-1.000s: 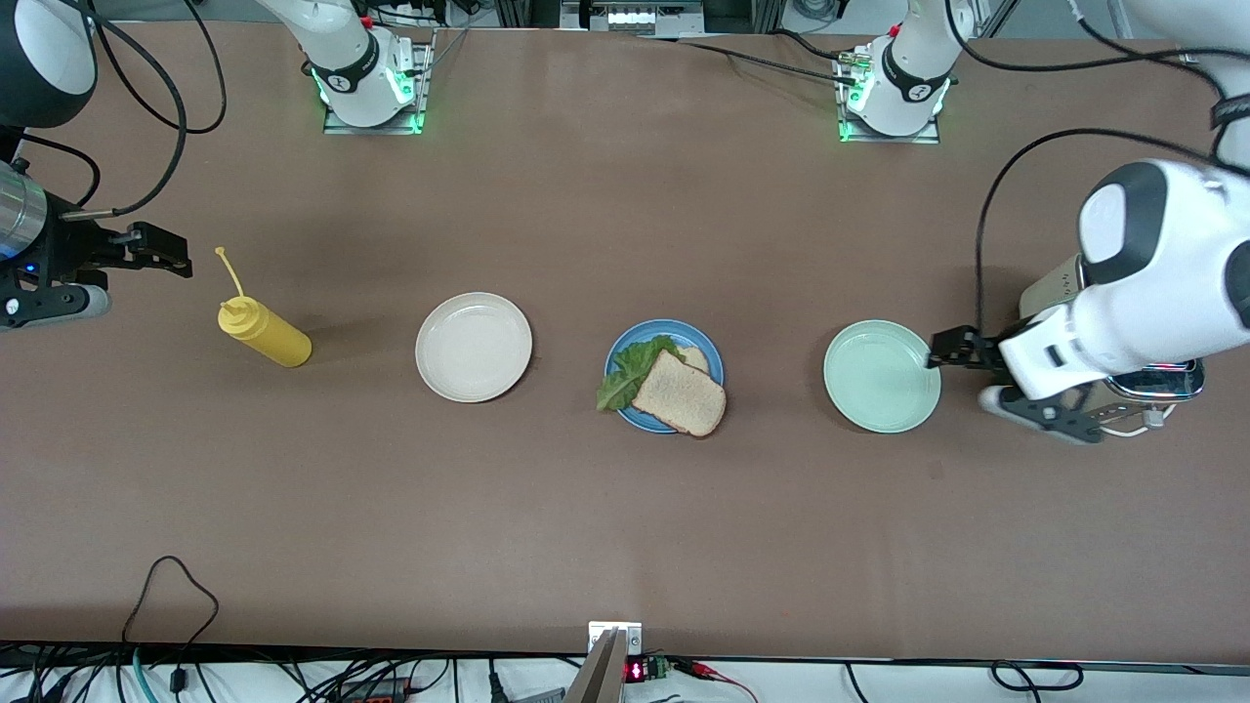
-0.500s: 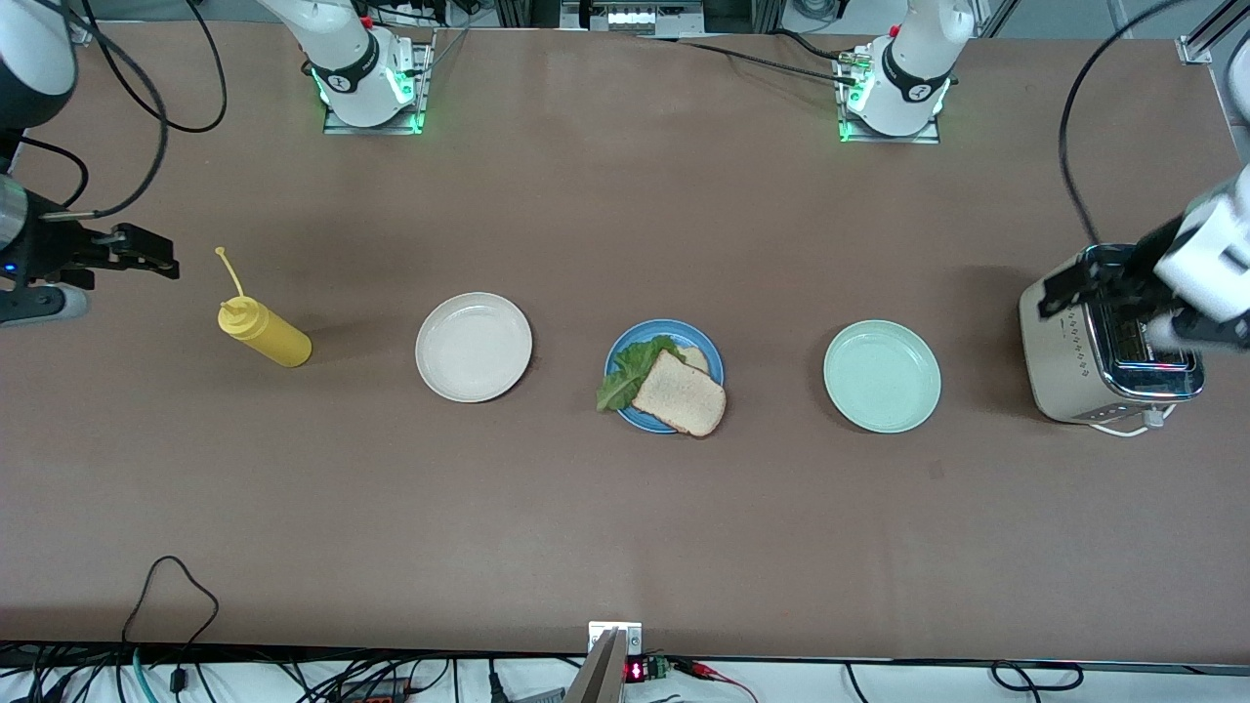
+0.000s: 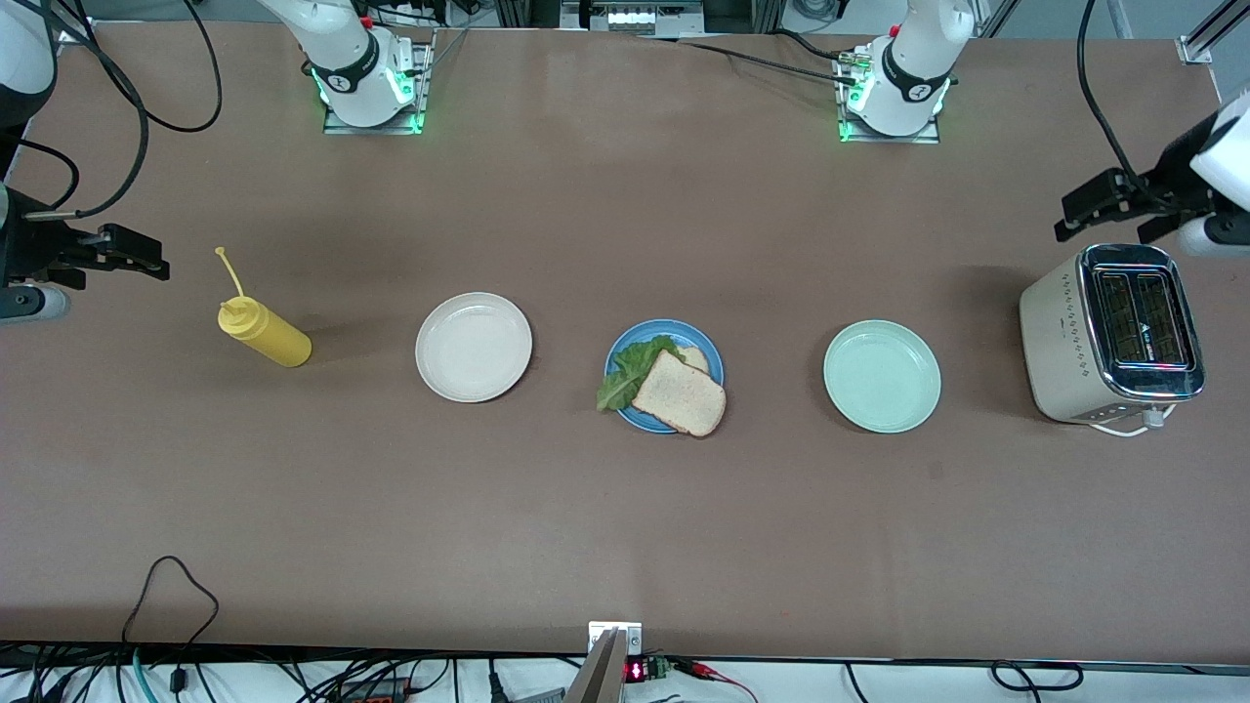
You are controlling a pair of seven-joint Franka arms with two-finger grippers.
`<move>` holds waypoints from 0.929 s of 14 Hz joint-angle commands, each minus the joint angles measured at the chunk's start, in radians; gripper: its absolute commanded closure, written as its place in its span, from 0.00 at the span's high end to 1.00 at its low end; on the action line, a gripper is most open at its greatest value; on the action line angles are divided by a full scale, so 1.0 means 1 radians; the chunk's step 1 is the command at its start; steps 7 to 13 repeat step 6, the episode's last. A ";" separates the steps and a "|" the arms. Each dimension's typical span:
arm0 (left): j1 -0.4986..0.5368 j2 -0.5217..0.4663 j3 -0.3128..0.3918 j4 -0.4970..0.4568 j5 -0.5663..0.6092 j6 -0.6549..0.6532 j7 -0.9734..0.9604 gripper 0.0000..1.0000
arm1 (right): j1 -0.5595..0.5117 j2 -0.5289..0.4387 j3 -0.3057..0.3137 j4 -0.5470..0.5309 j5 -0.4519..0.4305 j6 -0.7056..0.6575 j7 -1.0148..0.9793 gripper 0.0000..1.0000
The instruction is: Make sandwich in blue plate with both arms
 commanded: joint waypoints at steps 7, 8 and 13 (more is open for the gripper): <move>-0.016 -0.046 0.008 -0.061 0.030 0.004 -0.010 1.00 | -0.007 -0.002 0.006 0.011 0.013 -0.001 0.007 1.00; -0.016 -0.046 0.008 -0.061 0.030 0.004 -0.010 1.00 | -0.007 -0.002 0.006 0.011 0.013 -0.001 0.007 1.00; -0.016 -0.046 0.008 -0.061 0.030 0.004 -0.010 1.00 | -0.007 -0.002 0.006 0.011 0.013 -0.001 0.007 1.00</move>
